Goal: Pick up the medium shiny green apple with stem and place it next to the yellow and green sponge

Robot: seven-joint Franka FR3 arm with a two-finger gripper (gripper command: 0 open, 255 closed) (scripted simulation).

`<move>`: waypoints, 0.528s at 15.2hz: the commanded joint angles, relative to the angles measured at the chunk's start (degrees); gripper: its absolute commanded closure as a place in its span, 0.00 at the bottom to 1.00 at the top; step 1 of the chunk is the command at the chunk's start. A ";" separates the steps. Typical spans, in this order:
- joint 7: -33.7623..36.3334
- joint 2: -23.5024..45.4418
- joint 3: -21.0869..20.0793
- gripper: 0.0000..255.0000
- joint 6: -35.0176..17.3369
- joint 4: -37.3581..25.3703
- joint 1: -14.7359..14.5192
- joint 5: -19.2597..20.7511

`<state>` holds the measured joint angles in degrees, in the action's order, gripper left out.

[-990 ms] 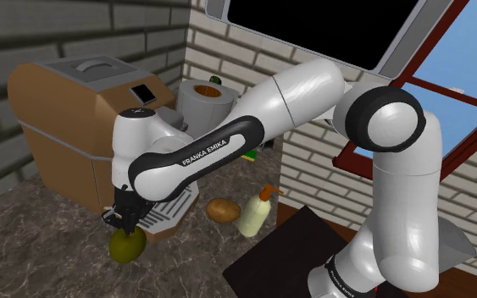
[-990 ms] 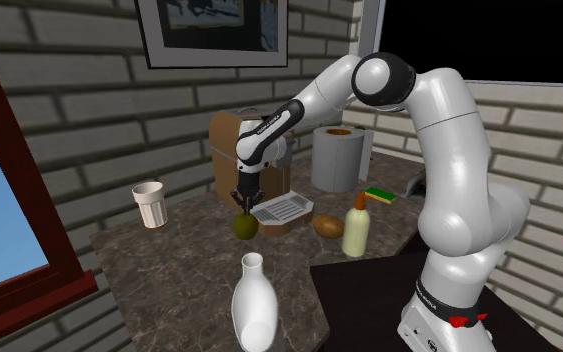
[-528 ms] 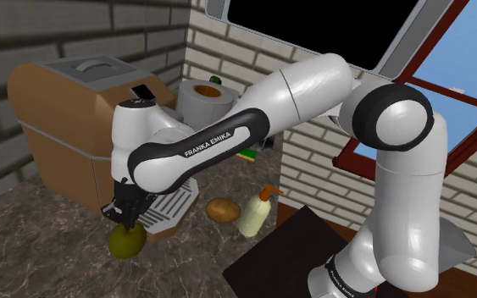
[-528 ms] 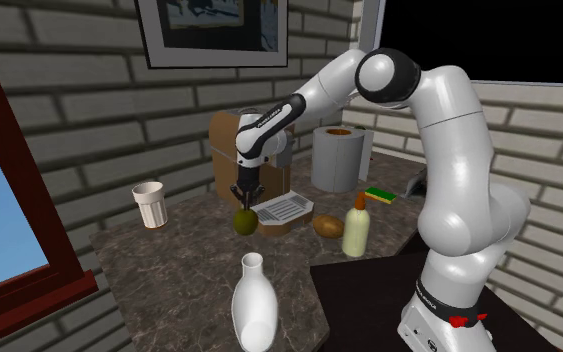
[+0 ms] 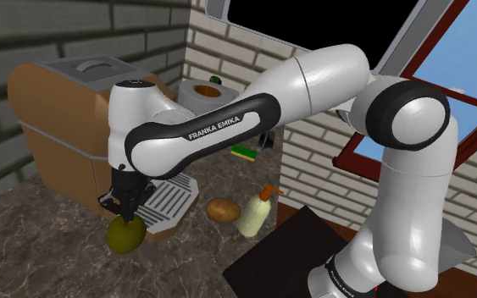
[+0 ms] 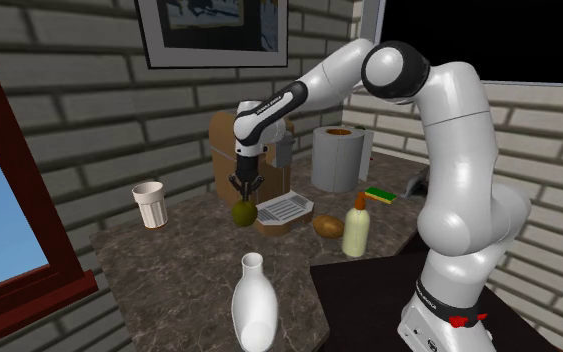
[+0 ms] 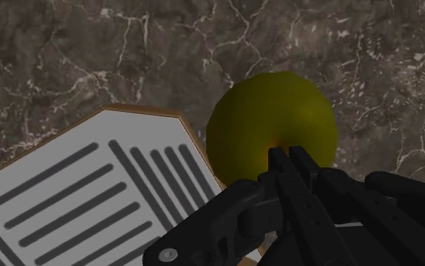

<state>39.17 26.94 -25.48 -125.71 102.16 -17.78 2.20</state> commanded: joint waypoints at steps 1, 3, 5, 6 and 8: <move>-0.36 -1.23 -0.23 1.00 1.04 -0.21 0.42 -0.41; -0.40 -2.01 -0.42 1.00 2.28 -0.73 0.57 -0.72; -0.44 -2.75 -0.60 1.00 3.53 -1.30 0.70 -1.02; -0.45 -3.10 -0.68 1.00 4.17 -1.60 0.77 -1.16; -0.47 -3.78 -0.83 1.00 5.45 -2.25 0.88 -1.44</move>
<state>38.67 23.46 -26.23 -121.06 100.42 -16.92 0.88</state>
